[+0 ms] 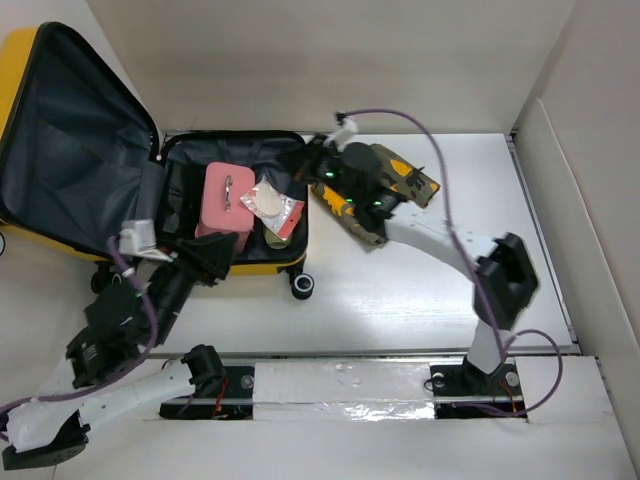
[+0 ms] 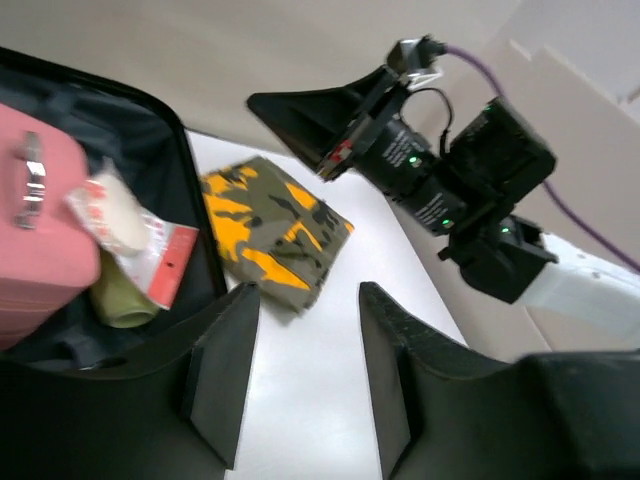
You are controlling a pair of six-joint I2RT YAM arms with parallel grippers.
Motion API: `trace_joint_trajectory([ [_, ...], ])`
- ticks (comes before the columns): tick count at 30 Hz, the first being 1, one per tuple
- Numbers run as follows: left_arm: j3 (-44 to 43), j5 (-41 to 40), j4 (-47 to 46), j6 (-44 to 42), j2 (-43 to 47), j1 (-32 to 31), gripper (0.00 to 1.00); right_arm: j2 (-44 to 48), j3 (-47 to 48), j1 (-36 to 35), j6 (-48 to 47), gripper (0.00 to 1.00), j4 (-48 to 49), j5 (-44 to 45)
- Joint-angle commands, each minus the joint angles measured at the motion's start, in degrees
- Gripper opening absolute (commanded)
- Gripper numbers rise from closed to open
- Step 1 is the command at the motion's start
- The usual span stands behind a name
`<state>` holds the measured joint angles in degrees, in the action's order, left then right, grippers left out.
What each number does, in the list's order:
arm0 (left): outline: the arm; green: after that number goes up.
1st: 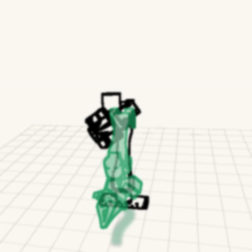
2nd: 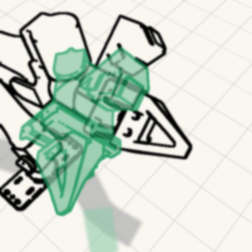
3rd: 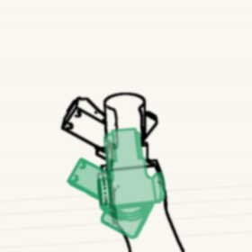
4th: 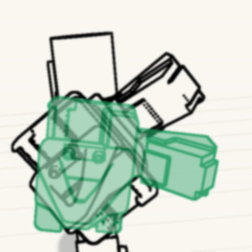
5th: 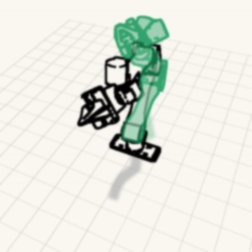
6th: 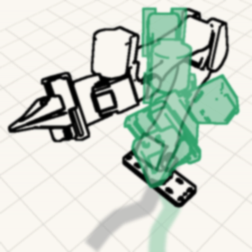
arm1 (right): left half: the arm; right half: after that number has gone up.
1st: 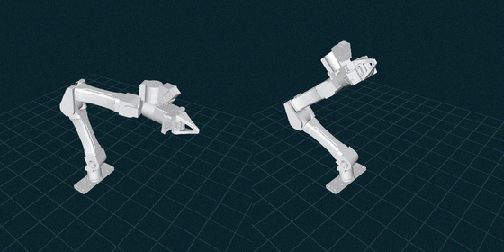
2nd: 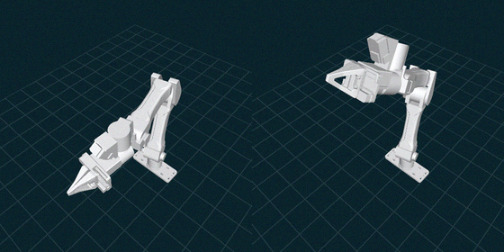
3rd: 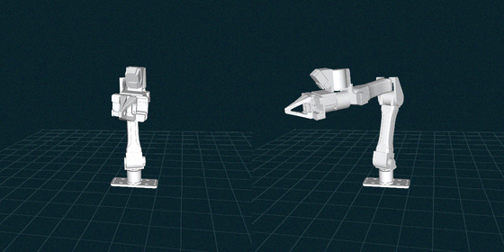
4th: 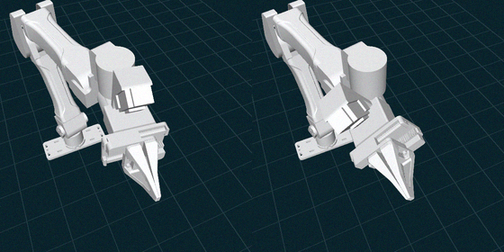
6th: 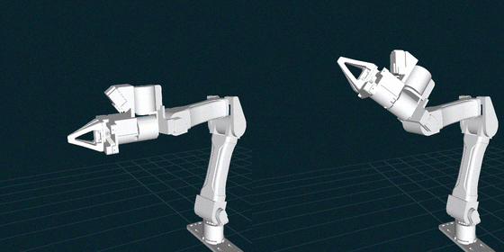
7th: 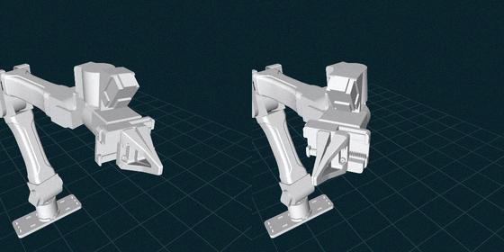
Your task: Pack the luggage
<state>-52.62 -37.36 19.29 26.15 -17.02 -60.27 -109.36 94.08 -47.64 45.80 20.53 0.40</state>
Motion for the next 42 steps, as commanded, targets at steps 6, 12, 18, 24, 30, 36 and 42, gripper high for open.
trace_joint_trajectory([
  [6, -1.70, 14.95, -14.53, 4.33, -26.20, 0.77, 0.08, 24.62, -35.35, 24.67, -12.31, 0.06, -1.87, -0.92],
  [12, 0.24, 11.71, -27.90, 6.63, -39.13, 0.24, 0.00, 20.36, -38.36, 42.61, -18.73, 0.85, -15.52, -5.05],
  [18, 0.33, 11.97, -35.29, 7.07, -46.79, 0.77, 0.00, 6.90, -36.00, 46.85, -14.08, 0.94, -8.34, -19.19],
  [24, 0.32, 12.93, -35.11, 7.77, -52.06, 1.29, 0.00, -1.29, -33.88, 47.37, -4.59, 0.88, -1.83, -22.46],
  [30, -0.29, 14.77, -33.88, 8.21, -56.45, 3.49, 0.59, -0.25, -38.44, 48.51, 2.62, 0.04, 6.17, -20.27],
  [36, -2.39, 18.03, -33.70, 9.09, -61.29, 4.99, 0.73, 8.53, -51.32, 52.81, 2.89, 0.00, 11.52, -18.42],
  [42, -7.13, 19.26, -31.16, 13.22, -70.95, 5.51, 0.76, 18.56, -68.40, 56.51, 2.36, 0.08, 22.77, -24.30],
])
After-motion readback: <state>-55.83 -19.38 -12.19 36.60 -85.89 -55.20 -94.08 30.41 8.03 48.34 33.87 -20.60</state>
